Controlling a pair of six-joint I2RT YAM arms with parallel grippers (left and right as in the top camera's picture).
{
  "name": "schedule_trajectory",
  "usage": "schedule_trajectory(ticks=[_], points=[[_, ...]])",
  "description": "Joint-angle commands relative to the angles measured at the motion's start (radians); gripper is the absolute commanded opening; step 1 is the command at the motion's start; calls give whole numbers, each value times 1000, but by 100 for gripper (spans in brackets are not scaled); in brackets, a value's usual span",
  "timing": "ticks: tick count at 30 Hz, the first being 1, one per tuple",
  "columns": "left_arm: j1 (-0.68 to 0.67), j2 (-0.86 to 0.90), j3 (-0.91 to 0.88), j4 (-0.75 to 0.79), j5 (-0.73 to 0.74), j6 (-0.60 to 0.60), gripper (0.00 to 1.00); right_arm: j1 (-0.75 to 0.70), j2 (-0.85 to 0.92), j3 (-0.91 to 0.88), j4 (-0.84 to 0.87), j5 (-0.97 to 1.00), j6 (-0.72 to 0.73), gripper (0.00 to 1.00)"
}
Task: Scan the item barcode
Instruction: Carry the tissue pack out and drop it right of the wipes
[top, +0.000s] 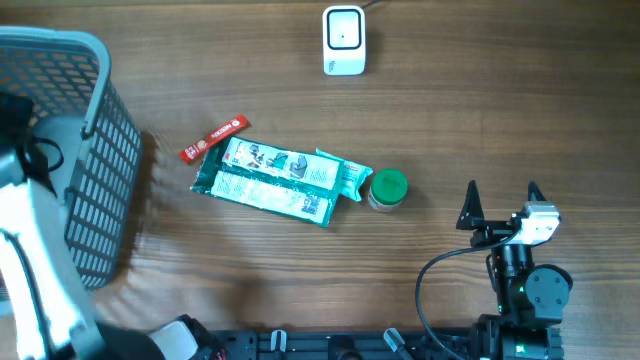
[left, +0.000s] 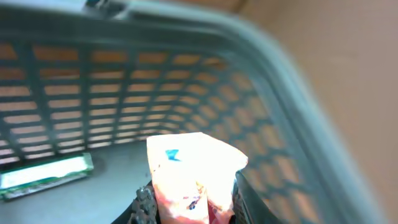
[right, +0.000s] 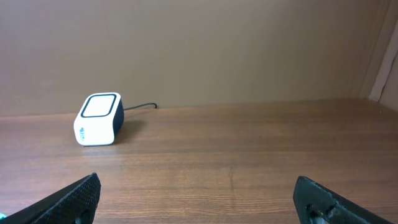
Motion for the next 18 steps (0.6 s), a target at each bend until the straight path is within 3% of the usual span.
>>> schedule_trajectory(ticks=[1,5,8,12,18], points=[[-14,-173,2,-22,222,-54,25,2,-5,-1,3,-13,6,100],[-67,-354,2,-53,416,-165,17,2,-5,-1,3,-13,6,100],[-180,-412,2,-116,496,-171,14,2,-5,-1,2,-13,6,100],[-426,-393,-1,-289,479,-171,9,2,-5,-1,3,-13,6,100],[-788,-171,-26,-286,377,-239,8,2,-5,-1,3,-12,6,100]])
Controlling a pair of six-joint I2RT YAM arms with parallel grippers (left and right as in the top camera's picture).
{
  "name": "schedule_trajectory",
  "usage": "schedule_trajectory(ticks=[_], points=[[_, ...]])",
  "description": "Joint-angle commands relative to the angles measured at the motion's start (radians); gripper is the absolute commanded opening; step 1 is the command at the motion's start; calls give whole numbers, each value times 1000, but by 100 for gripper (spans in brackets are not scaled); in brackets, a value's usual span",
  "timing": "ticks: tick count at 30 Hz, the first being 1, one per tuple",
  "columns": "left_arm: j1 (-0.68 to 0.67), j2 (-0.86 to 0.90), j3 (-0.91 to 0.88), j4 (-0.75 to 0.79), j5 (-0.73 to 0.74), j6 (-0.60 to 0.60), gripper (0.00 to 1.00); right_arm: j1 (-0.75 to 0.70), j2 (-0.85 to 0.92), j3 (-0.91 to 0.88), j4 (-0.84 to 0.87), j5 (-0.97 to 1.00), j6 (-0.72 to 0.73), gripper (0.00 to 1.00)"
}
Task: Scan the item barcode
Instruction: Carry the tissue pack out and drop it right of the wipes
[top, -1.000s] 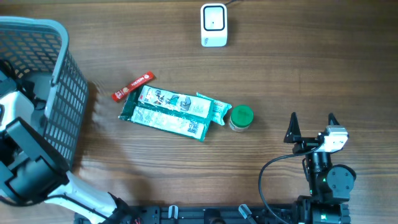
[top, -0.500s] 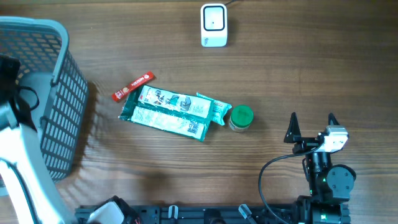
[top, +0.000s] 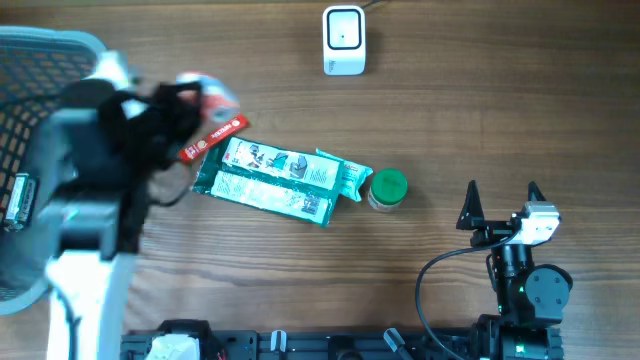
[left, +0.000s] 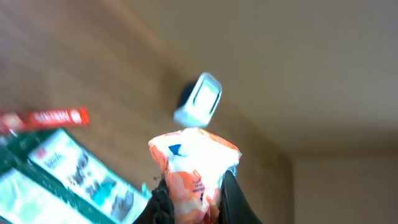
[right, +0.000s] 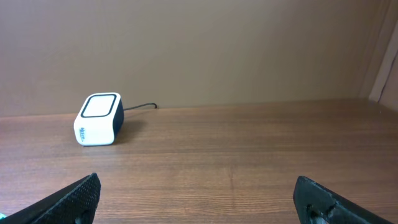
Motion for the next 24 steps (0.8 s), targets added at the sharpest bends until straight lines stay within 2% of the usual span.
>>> schedule_trajectory(ticks=[1,3,8,10,13,16,18,22,24], points=[[-247,208,-21,48,-59,-61,6,2,-5,-1,2,-12,6,100],[-329,311,-21,102,-59,-76,6,2,-5,-1,2,-12,6,100],[-499,587,-21,293,-59,-221,5,2,-5,-1,2,-12,6,100],[-542,680,-21,381,-59,-263,7,2,-5,-1,2,-12,6,100],[-597,809,-21,519,-59,-304,16,2,-5,-1,3,-12,6,100],[-628,876,-21,550,-59,-322,22,2,-5,-1,3,-12,6,100],[-637,888,-21,549,-60,-322,32,2,-5,-1,3,-12,6,100],[-633,856,-18,561,-56,-316,37,2,-5,-1,3,-12,6,100],[-633,817,-18,559,-55,-312,49,2,-5,-1,3,-12,6,100]])
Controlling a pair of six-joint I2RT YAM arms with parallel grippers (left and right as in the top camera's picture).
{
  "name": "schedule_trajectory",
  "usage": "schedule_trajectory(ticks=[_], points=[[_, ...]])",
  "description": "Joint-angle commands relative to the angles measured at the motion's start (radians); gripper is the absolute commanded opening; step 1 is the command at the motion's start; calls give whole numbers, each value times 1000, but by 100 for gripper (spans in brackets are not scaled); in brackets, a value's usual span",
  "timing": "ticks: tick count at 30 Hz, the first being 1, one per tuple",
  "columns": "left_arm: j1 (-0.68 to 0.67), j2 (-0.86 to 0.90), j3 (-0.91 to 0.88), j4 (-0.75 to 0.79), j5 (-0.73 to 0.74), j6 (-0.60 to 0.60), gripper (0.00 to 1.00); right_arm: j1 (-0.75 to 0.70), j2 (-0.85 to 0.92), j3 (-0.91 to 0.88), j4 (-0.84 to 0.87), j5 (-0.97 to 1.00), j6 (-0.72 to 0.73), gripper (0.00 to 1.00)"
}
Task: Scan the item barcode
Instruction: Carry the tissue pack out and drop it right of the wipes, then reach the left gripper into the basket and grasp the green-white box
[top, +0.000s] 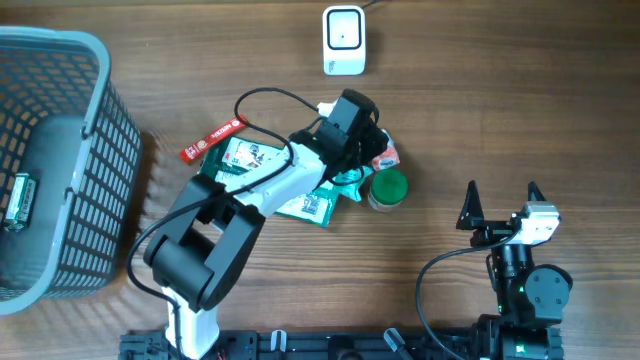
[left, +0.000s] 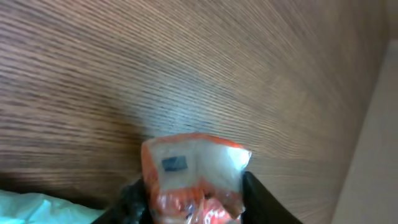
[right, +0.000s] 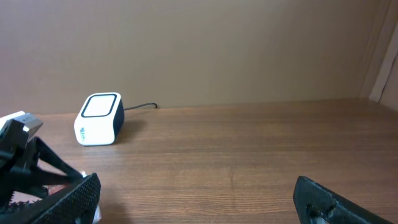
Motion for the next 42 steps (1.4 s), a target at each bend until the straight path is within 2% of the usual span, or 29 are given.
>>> schedule_trajectory(ticks=[1,2,3,4,6,9,16,18,20,22,24,25,28,29,32,34,37,42], points=[[5,-94,-2,3,-6,16,57,2,-5,-1,3,-13,6,100],[5,-124,-2,3,-7,37,62,2,-5,-1,3,-13,6,100],[5,-164,-2,3,-7,76,89,2,-5,-1,3,-12,6,100],[5,-208,-2,2,-15,107,100,2,-5,-1,3,-13,6,100],[6,-316,-2,-22,-46,162,100,2,-5,-1,3,-13,6,100],[15,-443,-2,-95,-177,213,100,2,-5,-1,3,-12,6,100],[109,-793,-2,-409,-858,229,100,2,-5,-1,2,-12,6,100],[167,-852,-2,-425,-971,230,100,2,-5,-1,3,-13,6,100],[290,-905,-2,-424,-1046,230,100,2,-5,-1,2,-13,6,100],[418,-923,-2,-424,-1031,229,100,2,-5,-1,3,-13,6,100],[597,-926,-2,-426,-949,229,100,2,-5,-1,2,-13,6,100],[700,-923,-2,-433,-880,217,100,2,-5,-1,2,-12,6,100],[953,-902,-2,-505,-684,71,100,2,-5,-1,3,-13,6,100],[1058,-883,-2,-531,-575,13,100,2,-5,-1,2,-12,6,100],[1293,-795,-2,-544,-324,-38,100,2,-5,-1,2,-13,6,100],[1385,-732,-2,-546,-246,-62,100,2,-5,-1,3,-12,6,100],[1486,-606,-2,-565,-206,-118,100,2,-5,-1,2,-12,6,100],[1503,-479,-2,-600,-239,-122,100,2,-5,-1,2,-13,6,100]])
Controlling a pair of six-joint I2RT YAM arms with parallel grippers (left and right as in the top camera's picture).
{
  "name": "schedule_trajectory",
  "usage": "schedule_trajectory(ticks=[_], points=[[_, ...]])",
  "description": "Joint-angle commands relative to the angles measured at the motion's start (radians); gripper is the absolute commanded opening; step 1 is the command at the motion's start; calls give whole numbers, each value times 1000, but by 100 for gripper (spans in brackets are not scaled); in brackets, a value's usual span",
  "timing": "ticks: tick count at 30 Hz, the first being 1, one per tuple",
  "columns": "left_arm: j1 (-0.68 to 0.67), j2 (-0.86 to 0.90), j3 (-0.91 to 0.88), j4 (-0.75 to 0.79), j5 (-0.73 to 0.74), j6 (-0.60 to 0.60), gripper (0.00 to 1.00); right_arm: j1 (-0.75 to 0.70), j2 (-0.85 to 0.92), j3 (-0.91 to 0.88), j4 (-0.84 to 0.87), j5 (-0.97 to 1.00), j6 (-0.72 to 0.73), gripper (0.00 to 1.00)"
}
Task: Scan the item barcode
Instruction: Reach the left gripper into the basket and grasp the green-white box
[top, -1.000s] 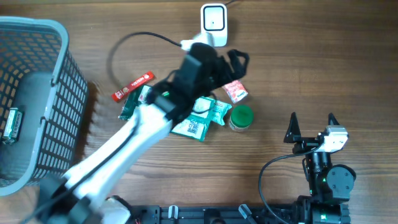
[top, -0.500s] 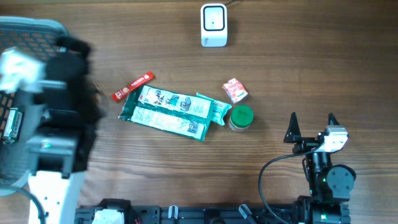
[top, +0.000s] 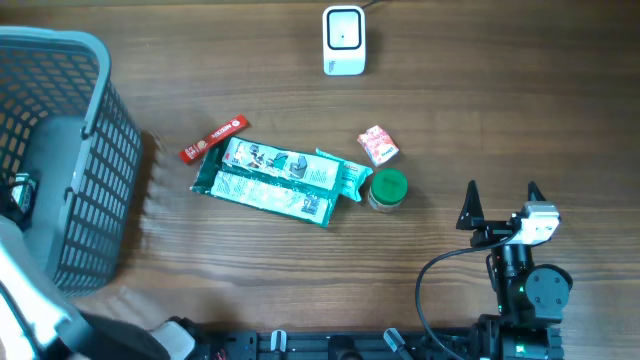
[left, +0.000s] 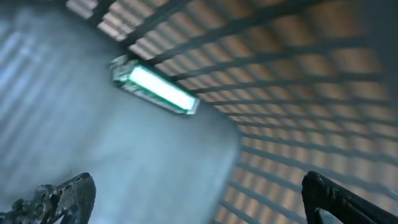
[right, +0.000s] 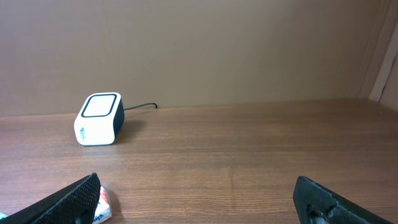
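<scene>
The white barcode scanner (top: 343, 40) stands at the table's far edge, also seen in the right wrist view (right: 99, 118). A small orange-and-white packet (top: 378, 145) lies free on the wood just above the green-lidded jar (top: 388, 188); its corner shows beside my right finger (right: 101, 200). My left gripper (left: 199, 205) is open down inside the grey basket (top: 95, 140), above its floor, where a green packet (left: 155, 87) lies. My right gripper (top: 501, 190) stands open at the near right, holding nothing.
Two teal packages (top: 280, 178) lie side by side mid-table, with a red stick pack (top: 213, 139) at their upper left. The basket fills the left side, and my left arm (top: 25, 290) reaches into it from the near left corner.
The orange-and-white packet, then held in my left gripper beside the green jar, now lies free there. My left gripper has opened and is back inside the basket. The right arm has not moved.
My left gripper was shut on the orange-and-white packet inside the basket. Then it held the packet over the table with the scanner ahead. Then it had the packet low beside the green jar. Now the packet rests there and the gripper is open in the basket.
</scene>
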Motion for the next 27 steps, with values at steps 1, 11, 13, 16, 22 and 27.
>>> schedule_trajectory(ticks=[1,11,13,16,22,27], points=[[3,79,-2,-18,8,-39,100,2,-5,-1,3,-12,6,100],[-22,185,-2,214,-18,642,100,2,-5,-1,3,-12,6,100],[-32,196,-2,248,-17,813,100,2,-5,-1,3,-13,6,100],[-40,207,-2,267,-17,954,100,2,-5,-1,2,-13,6,100],[-40,249,-3,256,2,1212,100,2,-5,-1,2,-12,6,100],[-40,286,-4,237,58,1317,100,2,-5,-1,2,-13,6,100]])
